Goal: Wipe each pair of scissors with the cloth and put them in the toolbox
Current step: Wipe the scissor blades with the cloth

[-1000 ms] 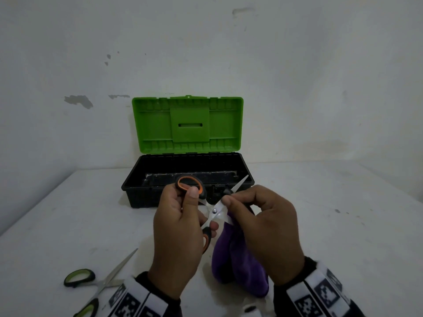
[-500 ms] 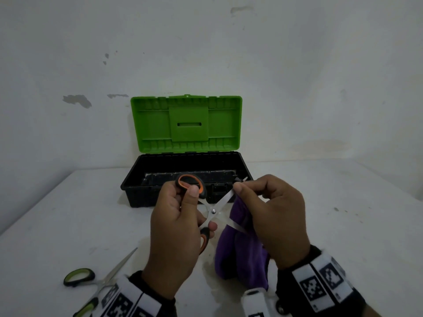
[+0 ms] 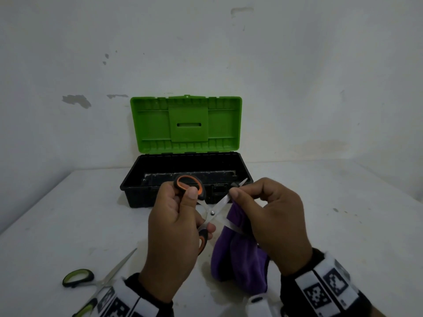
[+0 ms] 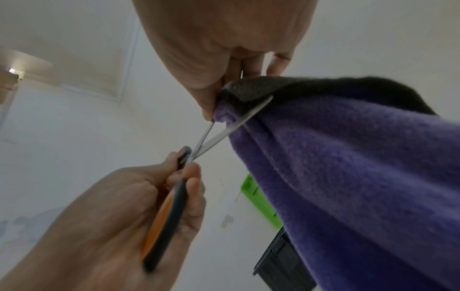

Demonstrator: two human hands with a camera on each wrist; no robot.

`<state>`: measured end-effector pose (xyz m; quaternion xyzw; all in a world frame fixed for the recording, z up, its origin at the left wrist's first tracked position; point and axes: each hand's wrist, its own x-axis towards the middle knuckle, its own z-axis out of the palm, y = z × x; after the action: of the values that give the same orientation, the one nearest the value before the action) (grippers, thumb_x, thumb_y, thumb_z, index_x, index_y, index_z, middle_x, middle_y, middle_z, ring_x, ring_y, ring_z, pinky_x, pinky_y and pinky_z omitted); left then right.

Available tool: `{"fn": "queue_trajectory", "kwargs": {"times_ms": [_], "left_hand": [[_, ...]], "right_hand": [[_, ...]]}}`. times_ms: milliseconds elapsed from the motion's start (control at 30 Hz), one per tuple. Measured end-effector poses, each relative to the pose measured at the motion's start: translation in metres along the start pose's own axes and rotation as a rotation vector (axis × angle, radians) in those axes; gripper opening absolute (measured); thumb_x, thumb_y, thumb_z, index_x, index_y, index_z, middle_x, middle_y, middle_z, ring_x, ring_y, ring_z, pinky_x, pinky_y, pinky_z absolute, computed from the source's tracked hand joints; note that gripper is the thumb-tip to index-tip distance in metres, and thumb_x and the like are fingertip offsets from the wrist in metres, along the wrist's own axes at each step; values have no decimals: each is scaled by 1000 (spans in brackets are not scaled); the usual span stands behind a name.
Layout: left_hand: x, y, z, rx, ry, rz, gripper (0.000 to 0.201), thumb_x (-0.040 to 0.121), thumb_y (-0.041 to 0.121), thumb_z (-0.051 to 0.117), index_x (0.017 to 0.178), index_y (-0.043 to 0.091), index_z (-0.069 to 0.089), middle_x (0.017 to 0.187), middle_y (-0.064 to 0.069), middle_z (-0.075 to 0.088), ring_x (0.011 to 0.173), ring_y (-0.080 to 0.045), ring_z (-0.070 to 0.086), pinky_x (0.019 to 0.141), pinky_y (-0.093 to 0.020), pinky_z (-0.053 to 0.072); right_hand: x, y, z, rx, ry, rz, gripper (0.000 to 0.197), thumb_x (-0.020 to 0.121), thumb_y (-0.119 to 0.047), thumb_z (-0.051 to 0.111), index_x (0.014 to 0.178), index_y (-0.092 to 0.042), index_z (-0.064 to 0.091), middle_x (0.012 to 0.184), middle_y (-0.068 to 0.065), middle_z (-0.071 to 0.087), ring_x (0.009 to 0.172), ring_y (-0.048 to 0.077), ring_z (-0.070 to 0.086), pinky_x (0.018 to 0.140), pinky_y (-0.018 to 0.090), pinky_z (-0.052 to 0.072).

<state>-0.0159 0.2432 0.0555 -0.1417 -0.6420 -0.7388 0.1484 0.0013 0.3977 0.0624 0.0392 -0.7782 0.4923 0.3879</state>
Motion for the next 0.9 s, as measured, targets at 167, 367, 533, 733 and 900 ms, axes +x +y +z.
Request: {"fn": "queue_trajectory", "kwargs": {"times_ms": [167, 367, 533, 733, 900], "left_hand": [[0, -2, -2, 26, -17, 32, 22, 84, 42, 49, 90, 23, 56, 49, -11, 49, 49, -36, 61, 45, -32, 53], [-2, 1, 1, 18, -8, 41, 22, 83, 40, 49, 90, 21, 56, 49, -18, 46, 52, -45, 58, 44, -28, 52], [-2, 3, -1, 48, -11, 45, 24, 84, 41, 48, 91, 20, 55, 47, -10, 50, 46, -32, 62, 43, -35, 55], [-2, 3, 1, 22, 26, -20, 19, 91, 37, 46, 93, 21, 56, 50, -18, 48, 50, -33, 61, 43, -30, 53], [6, 0, -3, -61, 75, -221, 18, 102, 27, 44, 100, 15, 57, 48, -5, 45, 46, -23, 61, 44, -30, 52]], "right_hand": [[6, 2, -4, -3, 59, 5, 14, 80, -19, 81, 69, -22, 73, 70, -12, 70, 67, 5, 64, 64, 6, 43], [9, 6, -6, -6, 85, 24, 15, 80, -19, 81, 68, -23, 73, 69, -14, 70, 64, 0, 62, 62, 5, 41], [0, -2, -4, 19, 30, -10, 12, 79, -18, 81, 70, -21, 74, 69, -11, 70, 67, 7, 65, 63, 8, 45], [24, 9, -15, 62, 143, 114, 15, 81, -25, 80, 68, -22, 73, 65, -7, 73, 59, 10, 66, 59, 26, 52], [21, 2, -33, 177, 84, 161, 7, 83, -24, 77, 77, -21, 74, 72, -1, 76, 66, 15, 71, 63, 34, 58]]}}
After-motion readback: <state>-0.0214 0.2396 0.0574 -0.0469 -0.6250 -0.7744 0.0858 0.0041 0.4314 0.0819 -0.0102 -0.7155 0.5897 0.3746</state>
